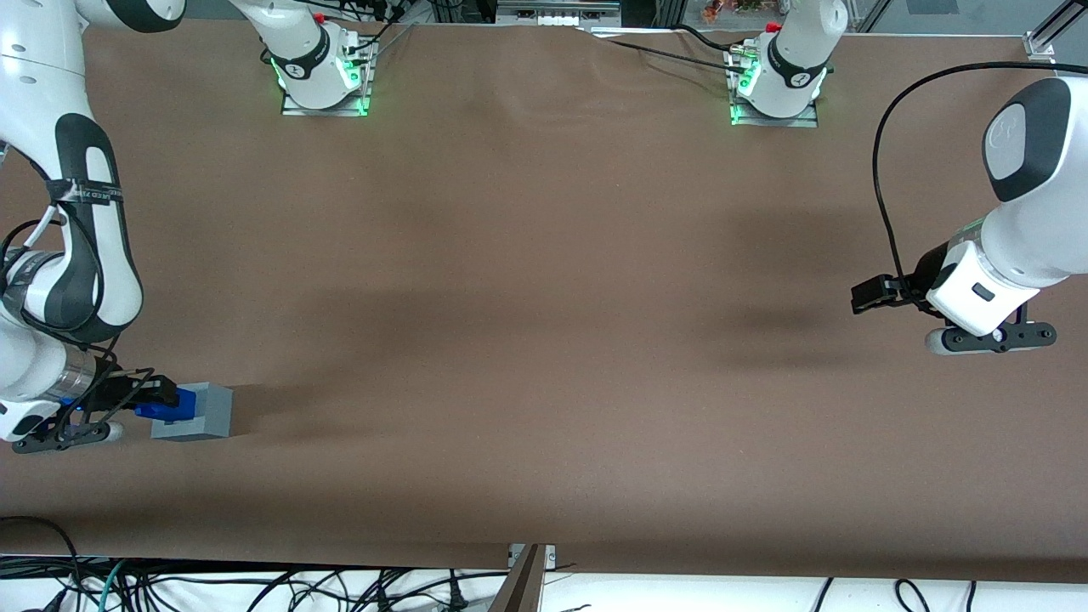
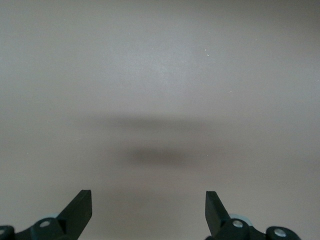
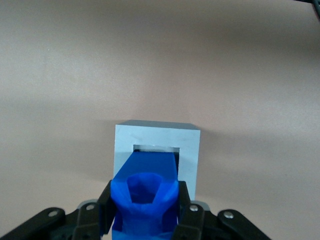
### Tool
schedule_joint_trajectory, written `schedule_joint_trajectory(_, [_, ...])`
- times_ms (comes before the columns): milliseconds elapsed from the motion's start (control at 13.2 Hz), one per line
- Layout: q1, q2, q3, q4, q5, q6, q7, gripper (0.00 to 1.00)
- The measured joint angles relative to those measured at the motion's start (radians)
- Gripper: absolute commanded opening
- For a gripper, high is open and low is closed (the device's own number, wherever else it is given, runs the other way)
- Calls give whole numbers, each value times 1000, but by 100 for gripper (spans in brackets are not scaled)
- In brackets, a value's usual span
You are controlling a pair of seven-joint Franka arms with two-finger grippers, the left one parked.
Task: Insert blue part into gray base with right arm
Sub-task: 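Lower the blue part into the gray base's square opening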
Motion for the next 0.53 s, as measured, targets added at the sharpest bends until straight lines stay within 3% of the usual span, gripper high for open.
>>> schedule_joint_trajectory(531, [-2, 1, -1, 2, 5, 2, 34, 31])
